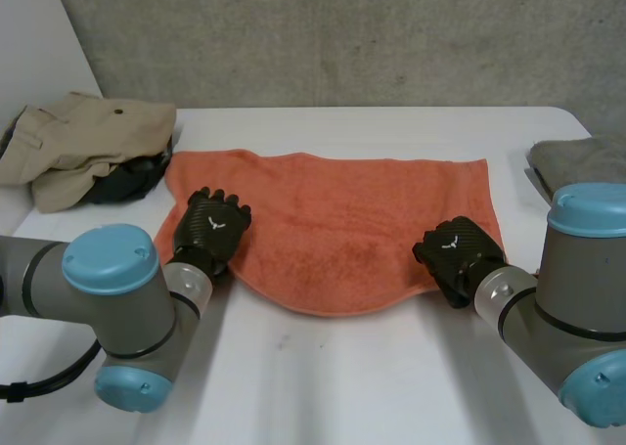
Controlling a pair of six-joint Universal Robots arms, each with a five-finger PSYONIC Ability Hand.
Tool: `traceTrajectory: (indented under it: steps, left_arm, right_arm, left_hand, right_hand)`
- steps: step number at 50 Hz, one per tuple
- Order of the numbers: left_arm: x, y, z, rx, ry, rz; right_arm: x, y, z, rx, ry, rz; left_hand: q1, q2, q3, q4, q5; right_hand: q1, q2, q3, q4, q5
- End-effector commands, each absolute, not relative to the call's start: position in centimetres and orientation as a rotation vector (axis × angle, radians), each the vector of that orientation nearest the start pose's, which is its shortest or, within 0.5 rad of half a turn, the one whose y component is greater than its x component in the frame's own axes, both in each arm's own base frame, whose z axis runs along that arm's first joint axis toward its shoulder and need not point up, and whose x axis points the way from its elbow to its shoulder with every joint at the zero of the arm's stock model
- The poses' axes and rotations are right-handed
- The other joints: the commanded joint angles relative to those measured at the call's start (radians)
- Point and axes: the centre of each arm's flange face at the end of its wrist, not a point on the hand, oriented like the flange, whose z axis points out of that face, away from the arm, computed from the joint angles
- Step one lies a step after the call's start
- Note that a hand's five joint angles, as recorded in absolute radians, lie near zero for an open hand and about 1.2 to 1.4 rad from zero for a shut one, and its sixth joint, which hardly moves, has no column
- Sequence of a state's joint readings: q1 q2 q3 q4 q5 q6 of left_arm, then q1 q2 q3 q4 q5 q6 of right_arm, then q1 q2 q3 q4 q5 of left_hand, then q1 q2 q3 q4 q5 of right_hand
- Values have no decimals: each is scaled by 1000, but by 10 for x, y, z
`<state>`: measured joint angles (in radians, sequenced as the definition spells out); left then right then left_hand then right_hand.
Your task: Fold the laundry.
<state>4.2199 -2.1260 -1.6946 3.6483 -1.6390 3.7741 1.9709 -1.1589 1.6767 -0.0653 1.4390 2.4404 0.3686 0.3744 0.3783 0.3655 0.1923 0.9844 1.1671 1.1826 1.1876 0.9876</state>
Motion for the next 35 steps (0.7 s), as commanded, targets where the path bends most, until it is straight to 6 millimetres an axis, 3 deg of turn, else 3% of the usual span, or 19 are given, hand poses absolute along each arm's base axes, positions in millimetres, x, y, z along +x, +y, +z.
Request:
traceTrajectory:
  steps: [1, 8, 17, 24, 35]
  left_arm:
    - [-272, -273, 131, 1107, 1984, -1907]
    - [-251, -285, 131, 1024, 2004, -1861]
    - [-209, -303, 152, 893, 2024, -1829]
    - [-199, -299, 157, 1004, 2123, -1808]
    - [-189, -295, 146, 1118, 2272, -1720]
  right_arm:
    - [256, -245, 151, -1465, 2265, -1676]
    - [250, -247, 149, -1447, 2296, -1670]
    - [230, -277, 154, -1366, 2357, -1776]
    - [225, -284, 157, -1366, 2370, -1805]
    - [227, -283, 156, -1362, 2357, -1798]
  left_hand:
    - [-49, -55, -59, -46, -48]
    - [-49, -55, -59, -46, -48]
    - [-73, -79, -83, -70, -71]
    - [-99, -105, -109, -96, -97]
    - [-76, -82, -86, -73, -74]
  right_hand:
    - [412, 229, 214, 209, 234]
    - [412, 229, 214, 209, 234]
    - [412, 229, 214, 209, 234]
    - [412, 229, 214, 209, 234]
    - [412, 229, 214, 209, 234]
